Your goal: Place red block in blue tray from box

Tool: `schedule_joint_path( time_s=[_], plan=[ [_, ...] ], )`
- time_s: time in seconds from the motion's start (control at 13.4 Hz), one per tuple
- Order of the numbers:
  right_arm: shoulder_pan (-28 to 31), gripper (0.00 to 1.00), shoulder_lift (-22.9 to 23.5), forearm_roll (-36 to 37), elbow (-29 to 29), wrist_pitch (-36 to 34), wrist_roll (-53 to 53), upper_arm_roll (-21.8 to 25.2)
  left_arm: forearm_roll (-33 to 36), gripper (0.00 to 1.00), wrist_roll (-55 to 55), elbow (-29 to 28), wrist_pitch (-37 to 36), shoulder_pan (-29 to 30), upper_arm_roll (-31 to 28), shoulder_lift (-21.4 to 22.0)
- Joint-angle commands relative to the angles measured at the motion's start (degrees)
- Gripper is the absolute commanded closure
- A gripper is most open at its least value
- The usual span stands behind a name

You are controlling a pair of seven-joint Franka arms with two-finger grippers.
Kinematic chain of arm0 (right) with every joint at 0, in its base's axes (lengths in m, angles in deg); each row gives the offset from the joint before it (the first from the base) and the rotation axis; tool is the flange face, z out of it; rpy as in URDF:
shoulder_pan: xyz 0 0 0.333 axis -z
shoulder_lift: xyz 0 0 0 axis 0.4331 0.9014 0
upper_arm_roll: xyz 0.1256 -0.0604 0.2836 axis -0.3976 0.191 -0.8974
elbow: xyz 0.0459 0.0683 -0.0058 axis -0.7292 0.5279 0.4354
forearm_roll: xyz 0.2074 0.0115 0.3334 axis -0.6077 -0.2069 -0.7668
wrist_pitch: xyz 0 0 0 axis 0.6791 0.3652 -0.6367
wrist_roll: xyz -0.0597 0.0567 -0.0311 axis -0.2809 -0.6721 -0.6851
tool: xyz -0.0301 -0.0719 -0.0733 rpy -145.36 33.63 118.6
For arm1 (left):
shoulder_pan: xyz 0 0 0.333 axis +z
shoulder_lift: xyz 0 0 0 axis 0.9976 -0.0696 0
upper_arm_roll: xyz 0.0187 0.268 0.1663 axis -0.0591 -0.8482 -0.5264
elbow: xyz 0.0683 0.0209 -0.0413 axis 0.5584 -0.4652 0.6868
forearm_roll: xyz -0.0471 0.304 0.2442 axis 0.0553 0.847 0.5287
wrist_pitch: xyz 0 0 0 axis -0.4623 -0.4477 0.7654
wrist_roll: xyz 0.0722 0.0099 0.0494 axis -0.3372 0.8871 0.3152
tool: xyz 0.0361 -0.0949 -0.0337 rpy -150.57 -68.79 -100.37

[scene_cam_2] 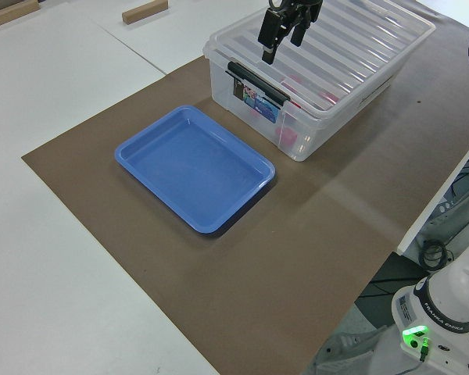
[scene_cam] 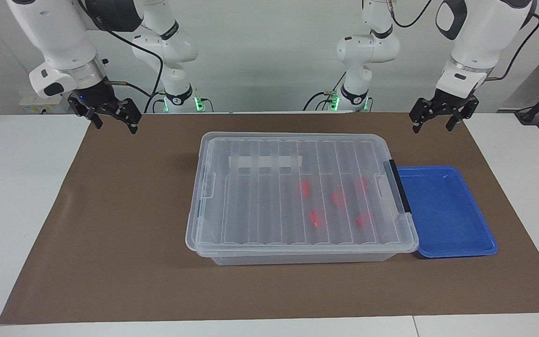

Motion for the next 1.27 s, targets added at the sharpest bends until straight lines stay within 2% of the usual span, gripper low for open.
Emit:
schedule_joint_path(
  time_s=[0.0,0.52,0.82,0.9,1.2],
  plan=[
    [0.6,0.00,-1.5,-0.9,1.8,0.7,-1.5,-0.2,-0.6,0.00,-0.1,-1.8,0.4,-0.4,-0.7,1.7],
    [0.5,0.00,-1.4,-0.9,2.3,1.1,-1.6,-0.2,-0.6,0.00,-0.1,-1.8,0.4,-0.4,-0.7,1.7],
    [-0.6,0.00,-1.6,-0.9,8.7,11.3,-0.9,-0.4,-0.6,0.00,-0.1,-1.8,0.4,-0.4,-0.7,1.7],
    [-2.3,0.00,-1.3,-0.9,10.0,14.3,-0.8,-0.4,-0.6,0.00,-0.1,-1.8,0.4,-0.4,-0.7,1.7],
    [-6.8,0.00,1.8,-0.9,11.0,19.7,3.4,-0.4,-0.6,0.00,-0.1,-1.8,0.4,-0.4,-0.7,1.7]
  ],
)
